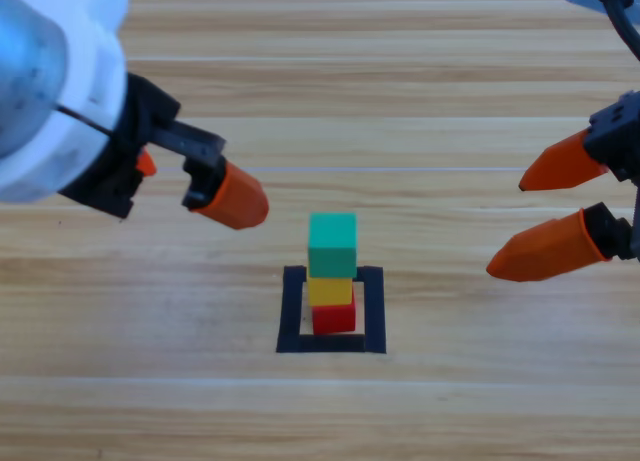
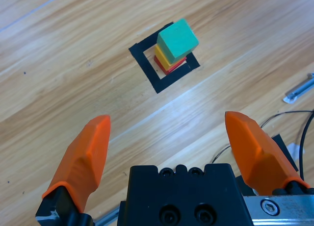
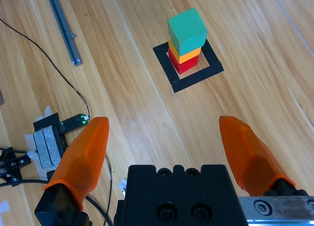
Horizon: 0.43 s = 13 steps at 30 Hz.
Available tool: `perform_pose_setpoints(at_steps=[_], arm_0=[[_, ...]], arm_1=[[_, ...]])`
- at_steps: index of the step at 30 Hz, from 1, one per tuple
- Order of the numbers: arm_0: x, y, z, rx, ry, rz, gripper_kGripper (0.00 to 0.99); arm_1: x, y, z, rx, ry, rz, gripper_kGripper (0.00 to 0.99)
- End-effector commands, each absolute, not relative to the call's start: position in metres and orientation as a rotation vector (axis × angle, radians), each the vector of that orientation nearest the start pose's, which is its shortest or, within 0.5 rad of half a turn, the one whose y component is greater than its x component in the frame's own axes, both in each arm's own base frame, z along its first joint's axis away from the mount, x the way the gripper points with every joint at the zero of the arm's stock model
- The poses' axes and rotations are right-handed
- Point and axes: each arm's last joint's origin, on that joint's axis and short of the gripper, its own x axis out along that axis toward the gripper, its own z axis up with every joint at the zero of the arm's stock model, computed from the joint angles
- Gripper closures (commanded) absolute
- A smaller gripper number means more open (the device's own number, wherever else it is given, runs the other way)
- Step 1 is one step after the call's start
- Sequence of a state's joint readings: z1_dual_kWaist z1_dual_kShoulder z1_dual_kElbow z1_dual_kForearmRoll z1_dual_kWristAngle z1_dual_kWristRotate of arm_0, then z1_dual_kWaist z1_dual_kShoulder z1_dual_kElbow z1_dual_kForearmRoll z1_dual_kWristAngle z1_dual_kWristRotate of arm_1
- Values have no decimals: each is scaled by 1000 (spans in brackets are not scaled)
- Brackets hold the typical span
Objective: Stack the blocks in the rectangular block: red at the bottom, yellow in the middle, green on top
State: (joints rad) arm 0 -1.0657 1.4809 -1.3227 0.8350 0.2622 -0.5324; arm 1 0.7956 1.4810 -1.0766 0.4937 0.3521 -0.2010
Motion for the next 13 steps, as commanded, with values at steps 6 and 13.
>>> perform_pose_setpoints(at_steps=[6,13], arm_0=[[129,-217,368,172,947,-500,0],[132,-222,366,169,955,-493,0]], arm_1=[[185,205,314,-379,879,1145,0],[185,205,314,-379,879,1145,0]])
